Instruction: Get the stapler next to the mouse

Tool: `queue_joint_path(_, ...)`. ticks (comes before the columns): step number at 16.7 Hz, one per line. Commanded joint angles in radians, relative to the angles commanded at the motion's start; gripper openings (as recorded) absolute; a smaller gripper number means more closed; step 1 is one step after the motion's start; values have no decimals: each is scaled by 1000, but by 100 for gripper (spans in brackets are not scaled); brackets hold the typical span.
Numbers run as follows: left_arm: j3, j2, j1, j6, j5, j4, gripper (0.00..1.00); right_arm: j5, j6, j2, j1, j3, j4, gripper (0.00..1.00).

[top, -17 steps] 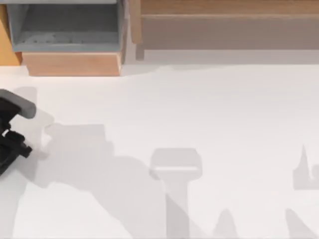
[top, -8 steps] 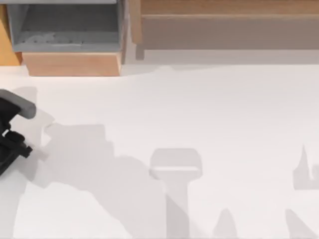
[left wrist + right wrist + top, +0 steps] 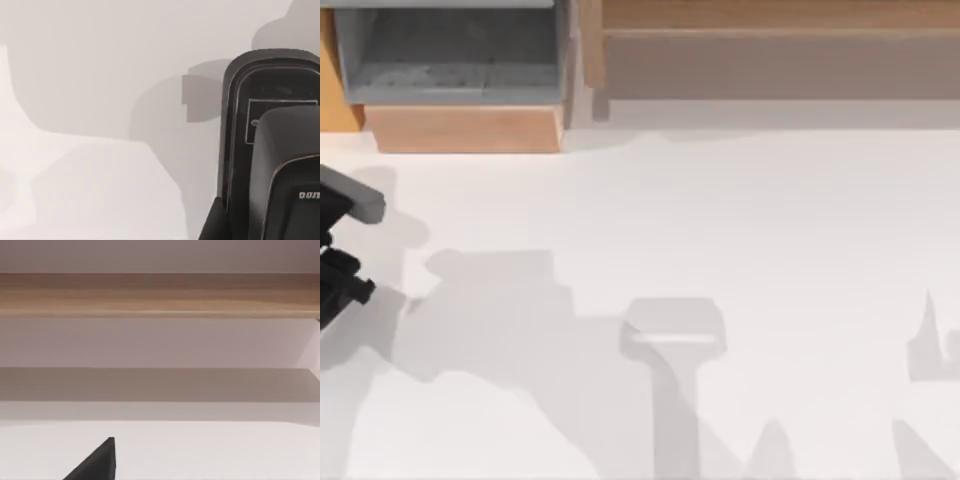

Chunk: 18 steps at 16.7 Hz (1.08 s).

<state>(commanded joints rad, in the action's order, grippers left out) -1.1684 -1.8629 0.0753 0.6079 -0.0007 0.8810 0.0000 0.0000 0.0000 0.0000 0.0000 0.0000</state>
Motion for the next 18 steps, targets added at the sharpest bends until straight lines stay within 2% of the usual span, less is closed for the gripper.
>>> queue_joint_path(6, -10, 12, -12, -12, 4, 1, 0, 0, 0, 0, 0, 0, 0, 100)
queue_joint_path(9, -28, 33, -103, -107, 31, -12, 0, 0, 0, 0, 0, 0, 0, 100)
queue_joint_path(13, -43, 25, -322, -381, 72, -13, 0, 0, 0, 0, 0, 0, 0, 100)
queue_joint_path(18, -86, -29, -622, -890, 78, 36, 0, 0, 0, 0, 0, 0, 0, 100)
